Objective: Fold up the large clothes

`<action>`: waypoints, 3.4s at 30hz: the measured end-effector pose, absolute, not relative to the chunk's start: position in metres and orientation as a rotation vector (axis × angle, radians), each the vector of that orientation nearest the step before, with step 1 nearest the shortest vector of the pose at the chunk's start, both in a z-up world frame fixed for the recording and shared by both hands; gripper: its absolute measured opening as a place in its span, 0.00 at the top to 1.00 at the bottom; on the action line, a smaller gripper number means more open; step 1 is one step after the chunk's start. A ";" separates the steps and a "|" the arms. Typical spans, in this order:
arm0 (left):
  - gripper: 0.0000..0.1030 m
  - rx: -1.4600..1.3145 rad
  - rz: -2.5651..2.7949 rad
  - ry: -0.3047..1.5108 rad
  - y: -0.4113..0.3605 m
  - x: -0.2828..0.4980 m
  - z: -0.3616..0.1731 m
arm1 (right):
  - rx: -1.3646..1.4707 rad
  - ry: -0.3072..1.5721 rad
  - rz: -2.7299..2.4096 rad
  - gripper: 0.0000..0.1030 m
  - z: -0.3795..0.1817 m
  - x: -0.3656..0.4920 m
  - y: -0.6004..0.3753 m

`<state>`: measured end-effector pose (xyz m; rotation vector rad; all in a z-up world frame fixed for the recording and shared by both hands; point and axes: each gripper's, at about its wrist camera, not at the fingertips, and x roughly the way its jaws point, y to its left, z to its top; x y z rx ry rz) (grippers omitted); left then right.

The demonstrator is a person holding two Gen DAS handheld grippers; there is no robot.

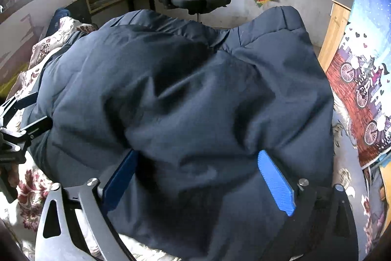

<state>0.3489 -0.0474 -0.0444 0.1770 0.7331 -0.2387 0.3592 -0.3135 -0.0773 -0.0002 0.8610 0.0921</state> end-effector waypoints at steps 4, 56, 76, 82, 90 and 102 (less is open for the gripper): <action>0.00 0.156 -0.216 0.774 -0.048 0.364 -0.042 | 0.041 0.834 0.110 0.01 -0.085 0.376 -0.324; 0.00 -0.229 -0.029 0.873 0.021 0.554 -0.074 | 0.044 0.927 0.153 0.01 -0.108 0.577 -0.317; 0.00 -0.158 0.010 0.833 0.013 0.544 -0.078 | -0.004 0.920 0.138 0.01 -0.108 0.575 -0.309; 0.00 -0.156 0.011 0.830 0.013 0.544 -0.079 | -0.015 0.921 0.132 0.01 -0.109 0.575 -0.306; 0.00 -0.156 0.009 0.831 0.013 0.544 -0.079 | -0.017 0.921 0.131 0.01 -0.110 0.575 -0.306; 0.00 -0.155 0.009 0.831 0.013 0.544 -0.080 | -0.020 0.920 0.129 0.01 -0.110 0.576 -0.307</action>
